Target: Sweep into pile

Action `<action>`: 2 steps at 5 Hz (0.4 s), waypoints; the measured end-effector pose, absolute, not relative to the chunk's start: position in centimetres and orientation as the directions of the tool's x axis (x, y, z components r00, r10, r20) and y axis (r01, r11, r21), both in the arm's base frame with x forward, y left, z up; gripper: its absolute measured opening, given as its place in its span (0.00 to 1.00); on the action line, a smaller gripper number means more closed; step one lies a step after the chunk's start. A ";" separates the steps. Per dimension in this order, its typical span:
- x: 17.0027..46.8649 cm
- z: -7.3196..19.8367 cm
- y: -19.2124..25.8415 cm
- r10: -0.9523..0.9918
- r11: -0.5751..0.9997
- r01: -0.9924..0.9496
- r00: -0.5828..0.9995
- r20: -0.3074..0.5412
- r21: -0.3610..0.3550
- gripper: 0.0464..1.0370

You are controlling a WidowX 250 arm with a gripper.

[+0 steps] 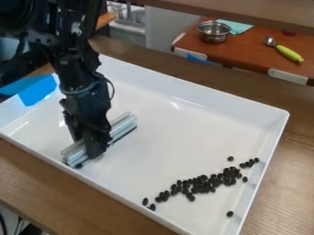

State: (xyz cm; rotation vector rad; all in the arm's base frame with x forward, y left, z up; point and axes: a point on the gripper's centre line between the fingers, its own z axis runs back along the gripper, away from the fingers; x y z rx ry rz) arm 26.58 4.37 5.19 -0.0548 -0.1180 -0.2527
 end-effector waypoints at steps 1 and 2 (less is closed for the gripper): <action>26.6 5.2 2.4 -0.230 0.970 0.238 0.964 0.131 -0.045 0.34; 26.7 5.1 0.8 -0.209 0.975 0.217 0.969 0.131 -0.055 0.34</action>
